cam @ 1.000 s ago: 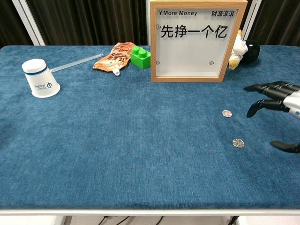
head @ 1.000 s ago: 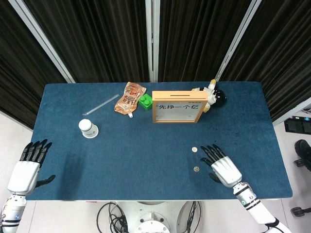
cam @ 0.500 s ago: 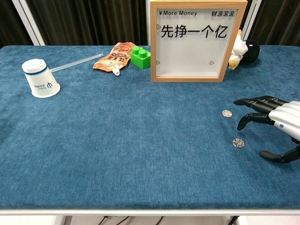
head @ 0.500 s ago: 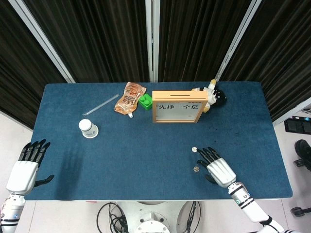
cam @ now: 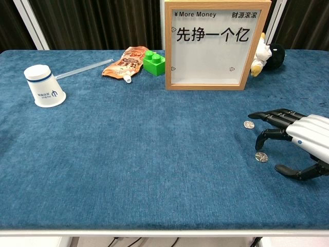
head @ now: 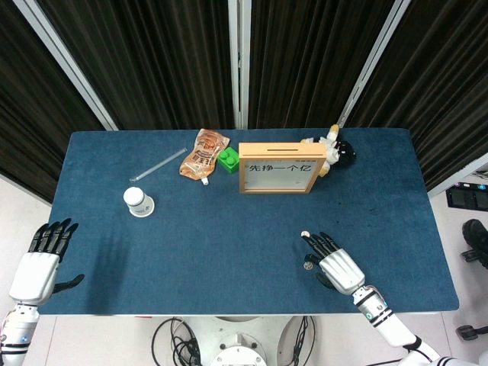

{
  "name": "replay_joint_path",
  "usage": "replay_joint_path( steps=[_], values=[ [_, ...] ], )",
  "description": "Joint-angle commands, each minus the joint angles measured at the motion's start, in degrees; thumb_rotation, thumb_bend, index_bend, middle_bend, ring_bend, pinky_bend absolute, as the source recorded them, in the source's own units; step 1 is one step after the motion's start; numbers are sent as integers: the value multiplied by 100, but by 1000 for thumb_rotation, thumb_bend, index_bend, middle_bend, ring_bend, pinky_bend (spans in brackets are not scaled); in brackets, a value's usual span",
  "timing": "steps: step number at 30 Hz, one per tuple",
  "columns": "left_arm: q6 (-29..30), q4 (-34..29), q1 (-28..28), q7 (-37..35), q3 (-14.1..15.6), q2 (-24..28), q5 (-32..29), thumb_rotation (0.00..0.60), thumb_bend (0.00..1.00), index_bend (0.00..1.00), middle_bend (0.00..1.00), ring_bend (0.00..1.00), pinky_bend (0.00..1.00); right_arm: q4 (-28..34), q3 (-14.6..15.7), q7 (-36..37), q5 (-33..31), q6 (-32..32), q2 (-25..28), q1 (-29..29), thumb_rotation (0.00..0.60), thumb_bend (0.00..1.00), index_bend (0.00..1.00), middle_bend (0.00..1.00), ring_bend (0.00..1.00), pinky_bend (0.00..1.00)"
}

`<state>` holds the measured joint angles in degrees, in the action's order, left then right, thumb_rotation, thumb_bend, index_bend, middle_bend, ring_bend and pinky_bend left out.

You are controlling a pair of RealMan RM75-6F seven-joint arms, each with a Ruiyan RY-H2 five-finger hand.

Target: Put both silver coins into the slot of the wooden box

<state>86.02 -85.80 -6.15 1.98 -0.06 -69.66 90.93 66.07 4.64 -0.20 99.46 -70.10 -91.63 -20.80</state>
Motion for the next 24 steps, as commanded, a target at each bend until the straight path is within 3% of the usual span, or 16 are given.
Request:
replay_joint_path(
  steps=[1, 24],
  values=[
    [-4, 6, 1, 3, 0, -1, -8, 600, 0, 28, 6, 0, 0, -13, 11, 4, -7, 3, -12, -12, 600, 319, 365, 0, 0, 0],
    [-7, 57, 2, -95, -5, 8, -39, 600, 0, 28, 6, 0, 0, 26, 76, -130, -156, 59, -43, -61, 600, 327, 388, 0, 0, 0]
  ],
)
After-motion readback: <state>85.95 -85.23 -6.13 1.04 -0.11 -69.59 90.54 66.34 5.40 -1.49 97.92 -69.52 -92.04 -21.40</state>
